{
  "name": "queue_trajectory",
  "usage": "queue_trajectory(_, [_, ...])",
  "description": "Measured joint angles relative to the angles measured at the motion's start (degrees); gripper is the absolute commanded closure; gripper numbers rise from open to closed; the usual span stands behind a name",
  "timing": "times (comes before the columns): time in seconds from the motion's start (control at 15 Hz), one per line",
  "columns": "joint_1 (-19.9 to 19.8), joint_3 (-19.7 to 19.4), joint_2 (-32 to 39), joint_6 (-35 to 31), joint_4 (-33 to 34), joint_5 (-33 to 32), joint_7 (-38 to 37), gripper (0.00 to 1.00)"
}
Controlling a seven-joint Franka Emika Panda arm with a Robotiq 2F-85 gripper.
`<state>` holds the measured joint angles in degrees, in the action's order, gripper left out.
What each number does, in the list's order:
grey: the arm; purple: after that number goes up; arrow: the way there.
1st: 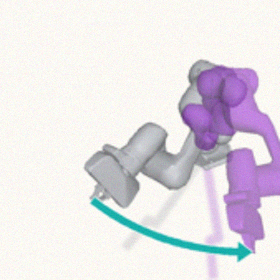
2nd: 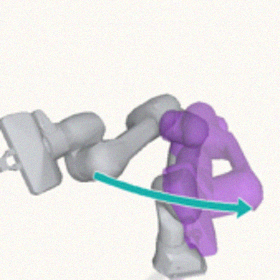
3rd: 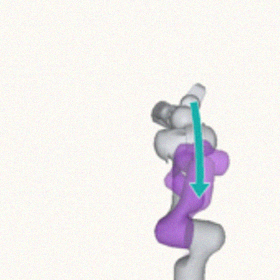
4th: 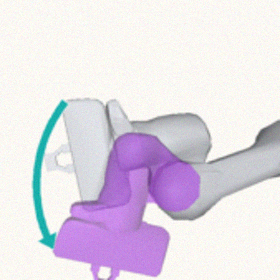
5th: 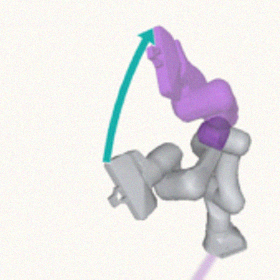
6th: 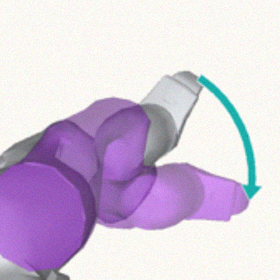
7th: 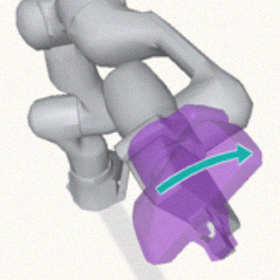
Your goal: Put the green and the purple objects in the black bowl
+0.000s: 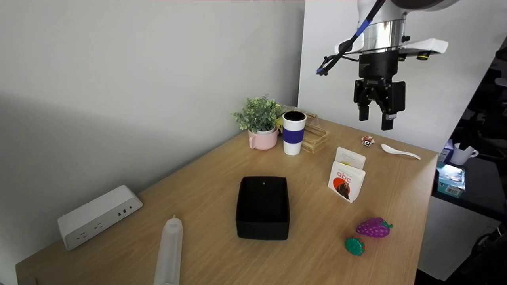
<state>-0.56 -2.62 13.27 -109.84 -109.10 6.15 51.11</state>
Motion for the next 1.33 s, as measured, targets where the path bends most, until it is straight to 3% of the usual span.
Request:
queue_trajectory(0.67, [-0.2, 6.56, 7.55, 2.4, -6.21, 5.25, 3.64, 0.0])
queue_trajectory(0.93, [0.04, 7.88, 12.77, 4.67, -6.15, 0.56, 5.65, 0.0])
queue_trajectory(1.33, [-0.02, 8.0, 13.88, 4.45, -5.84, 0.24, 5.64, 0.0])
